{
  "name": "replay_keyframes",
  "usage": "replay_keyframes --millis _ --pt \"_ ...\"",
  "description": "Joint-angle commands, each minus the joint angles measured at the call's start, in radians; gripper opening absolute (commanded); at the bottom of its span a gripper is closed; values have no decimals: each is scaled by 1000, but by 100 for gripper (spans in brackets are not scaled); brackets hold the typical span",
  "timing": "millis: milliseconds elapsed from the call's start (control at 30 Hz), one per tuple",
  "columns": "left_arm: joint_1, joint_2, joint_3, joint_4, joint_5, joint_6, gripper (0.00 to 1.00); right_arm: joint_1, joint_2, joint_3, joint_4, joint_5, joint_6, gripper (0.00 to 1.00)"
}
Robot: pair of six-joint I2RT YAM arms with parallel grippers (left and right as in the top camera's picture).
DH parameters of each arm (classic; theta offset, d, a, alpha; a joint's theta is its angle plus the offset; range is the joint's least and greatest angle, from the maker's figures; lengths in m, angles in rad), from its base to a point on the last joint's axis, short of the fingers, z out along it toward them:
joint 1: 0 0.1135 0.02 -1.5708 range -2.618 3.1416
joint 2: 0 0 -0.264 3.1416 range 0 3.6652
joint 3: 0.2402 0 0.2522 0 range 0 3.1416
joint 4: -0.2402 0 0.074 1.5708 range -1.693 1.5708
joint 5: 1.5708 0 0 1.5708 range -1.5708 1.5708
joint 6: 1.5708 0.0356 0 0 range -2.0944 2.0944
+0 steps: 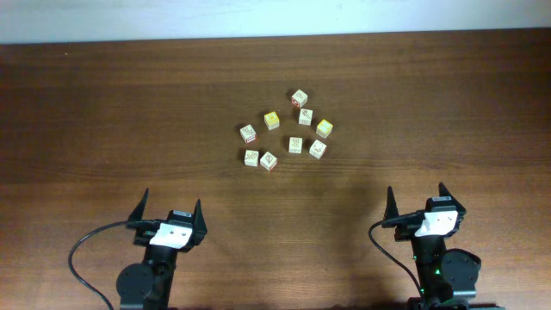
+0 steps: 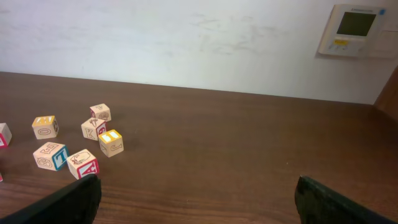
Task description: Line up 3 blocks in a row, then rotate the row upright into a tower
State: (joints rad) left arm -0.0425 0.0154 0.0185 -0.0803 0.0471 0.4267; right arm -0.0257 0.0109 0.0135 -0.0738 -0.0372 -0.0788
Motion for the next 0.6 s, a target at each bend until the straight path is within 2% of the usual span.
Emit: replay_keyframes --millis 0,567 --pt "5 -10 -10 1 -11 13 99 -6 -5 -8 -1 12 5 98" --pt "5 -10 -10 9 -54 18 99 -6 -6 -8 12 -35 8 98"
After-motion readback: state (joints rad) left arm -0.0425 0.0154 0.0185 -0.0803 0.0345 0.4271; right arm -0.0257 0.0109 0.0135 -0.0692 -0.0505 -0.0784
